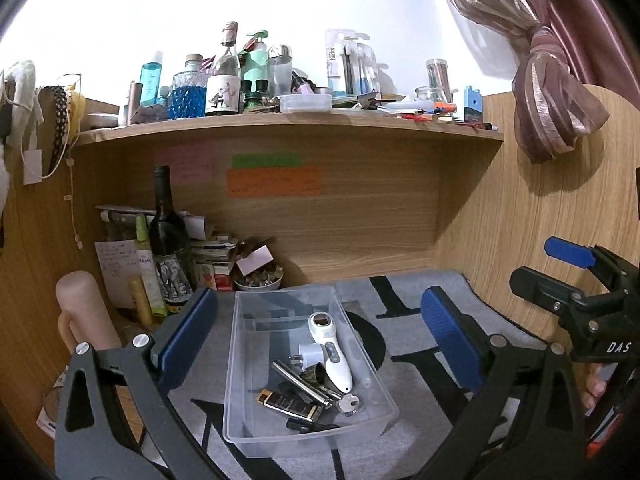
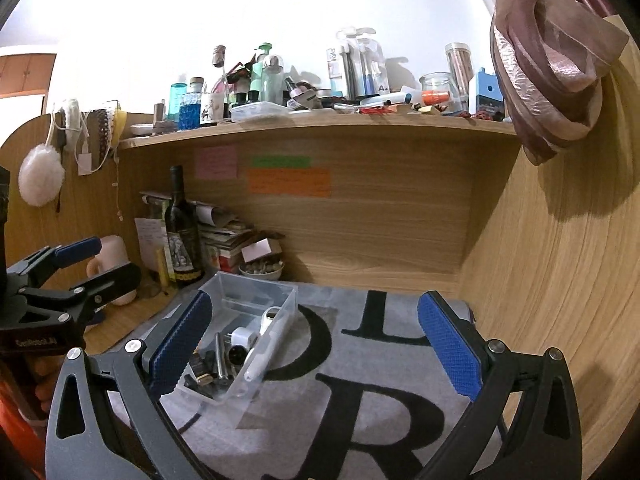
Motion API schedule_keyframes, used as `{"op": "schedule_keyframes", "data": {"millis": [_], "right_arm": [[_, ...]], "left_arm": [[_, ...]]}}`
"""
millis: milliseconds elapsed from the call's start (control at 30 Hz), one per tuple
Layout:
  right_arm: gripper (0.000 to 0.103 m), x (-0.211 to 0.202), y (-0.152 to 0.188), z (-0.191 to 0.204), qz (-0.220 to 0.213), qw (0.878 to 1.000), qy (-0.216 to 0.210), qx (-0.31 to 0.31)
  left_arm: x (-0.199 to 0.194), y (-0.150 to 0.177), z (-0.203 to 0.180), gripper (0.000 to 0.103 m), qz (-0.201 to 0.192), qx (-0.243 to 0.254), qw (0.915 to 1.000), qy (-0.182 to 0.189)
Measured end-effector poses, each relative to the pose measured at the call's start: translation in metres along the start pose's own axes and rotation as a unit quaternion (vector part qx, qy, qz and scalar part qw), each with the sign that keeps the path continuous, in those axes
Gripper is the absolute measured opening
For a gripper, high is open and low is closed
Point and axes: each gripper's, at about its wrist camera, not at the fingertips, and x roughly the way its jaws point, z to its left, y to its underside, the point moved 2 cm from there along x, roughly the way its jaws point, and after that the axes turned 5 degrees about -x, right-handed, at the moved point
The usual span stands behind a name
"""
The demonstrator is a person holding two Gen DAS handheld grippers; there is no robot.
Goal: Organize rigid objects
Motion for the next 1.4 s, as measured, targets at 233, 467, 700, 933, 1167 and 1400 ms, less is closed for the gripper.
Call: {"op": "schedule_keyframes", "data": {"millis": [233, 467, 700, 933, 1167, 1400], "right_arm": [[0.103, 0.001, -0.003, 0.0, -0.002, 1.0, 0.0, -0.004], [0.103, 0.003, -0.004, 0.002, -0.004, 1.0, -0.003, -0.016], [0.103, 0.004, -0.004, 0.002, -0.003, 1.0, -0.002, -0.02], [0.103, 0.004, -0.004, -0.002, -0.004, 1.0, -0.003, -0.019], [0.103, 0.006, -0.004, -0.004, -0.003, 1.0, -0.003, -0.017], [0.103, 0.008, -0.004, -0.006, -0.003, 1.0, 0.003, -0.011]], "left_arm": [[0.001, -0.001, 0.001, 0.103, -0.001, 0.001, 1.0, 0.003], [0.003, -0.001, 0.002, 0.103, 0.001, 0.0, 1.0, 0.002], [0.006, -0.001, 0.002, 0.103, 0.005, -0.002, 1.0, 0.004], [0.011, -0.001, 0.002, 0.103, 0.011, -0.006, 0.9999, 0.007], [0.015, 0.001, 0.0, 0.103, 0.014, -0.006, 0.9998, 0.009], [0.015, 0.002, -0.004, 0.103, 0.009, -0.002, 0.9998, 0.017]]}}
